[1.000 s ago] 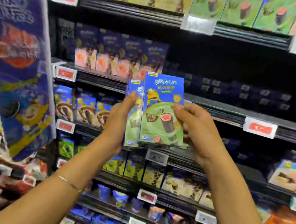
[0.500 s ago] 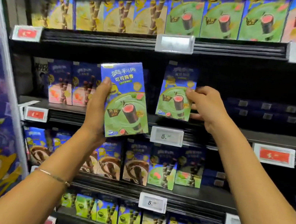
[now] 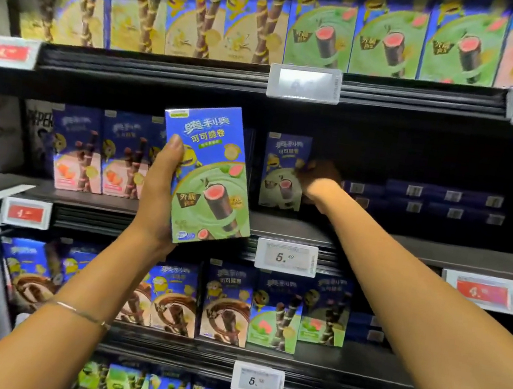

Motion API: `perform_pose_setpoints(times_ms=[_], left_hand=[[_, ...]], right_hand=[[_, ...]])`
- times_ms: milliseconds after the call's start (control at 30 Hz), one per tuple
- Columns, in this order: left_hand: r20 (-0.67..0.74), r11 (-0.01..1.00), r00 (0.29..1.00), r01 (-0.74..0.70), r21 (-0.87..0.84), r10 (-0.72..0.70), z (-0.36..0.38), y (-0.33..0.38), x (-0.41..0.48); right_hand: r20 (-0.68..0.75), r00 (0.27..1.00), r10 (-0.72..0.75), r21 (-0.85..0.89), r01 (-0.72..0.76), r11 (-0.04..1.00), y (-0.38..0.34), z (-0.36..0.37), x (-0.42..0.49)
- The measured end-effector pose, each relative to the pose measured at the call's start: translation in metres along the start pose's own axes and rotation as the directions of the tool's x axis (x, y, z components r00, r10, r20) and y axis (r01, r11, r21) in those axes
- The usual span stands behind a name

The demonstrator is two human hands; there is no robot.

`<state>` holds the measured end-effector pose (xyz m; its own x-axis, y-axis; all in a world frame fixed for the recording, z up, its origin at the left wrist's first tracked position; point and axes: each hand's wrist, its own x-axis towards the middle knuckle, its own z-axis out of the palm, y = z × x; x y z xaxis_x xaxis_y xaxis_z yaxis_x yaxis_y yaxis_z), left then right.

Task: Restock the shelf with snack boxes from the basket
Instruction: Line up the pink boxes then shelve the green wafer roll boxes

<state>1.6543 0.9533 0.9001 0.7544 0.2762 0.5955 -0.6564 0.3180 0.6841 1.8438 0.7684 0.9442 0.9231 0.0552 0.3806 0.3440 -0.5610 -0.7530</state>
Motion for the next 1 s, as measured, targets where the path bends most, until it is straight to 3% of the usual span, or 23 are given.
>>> perform_pose_setpoints(times_ms=[233,467,733,800,867,933,1000], left_hand=[[0.000,0.999,1.000,0.000,0.034,0.000,0.001,-0.002,0.001],[0.029,1.000,1.000,0.005,0.031,-0.006,0.002,-0.004,0.002],[-0.009,0.996,1.000,0.001,0.090,0.000,0.006,-0.003,0.001],[-0.050,0.993,0.999,0.008,0.118,-0.002,0.009,-0.001,0.000],[-0.083,0.992,0.996,0.017,0.126,-0.006,0.013,-0.001,-0.002],[-0.111,0.992,0.994,0.026,0.126,-0.012,0.016,-0.001,-0.003],[-0.125,0.991,0.992,0.029,0.132,-0.012,0.018,0.000,-0.001]], right_hand=[[-0.013,0.999,-0.043,-0.166,0.041,0.985,-0.005,0.017,0.017],[0.016,0.998,-0.056,-0.133,0.057,0.989,-0.003,0.018,0.018],[0.092,0.994,-0.056,0.031,0.053,0.998,-0.008,0.001,-0.002],[0.010,0.997,-0.076,0.070,0.075,0.995,-0.013,-0.005,-0.016],[-0.099,0.989,-0.109,0.233,0.129,0.964,-0.018,-0.010,-0.036],[-0.089,0.984,-0.155,0.420,0.178,0.890,-0.026,-0.013,-0.061],[-0.055,0.976,-0.210,0.378,0.215,0.901,-0.029,-0.014,-0.074]])
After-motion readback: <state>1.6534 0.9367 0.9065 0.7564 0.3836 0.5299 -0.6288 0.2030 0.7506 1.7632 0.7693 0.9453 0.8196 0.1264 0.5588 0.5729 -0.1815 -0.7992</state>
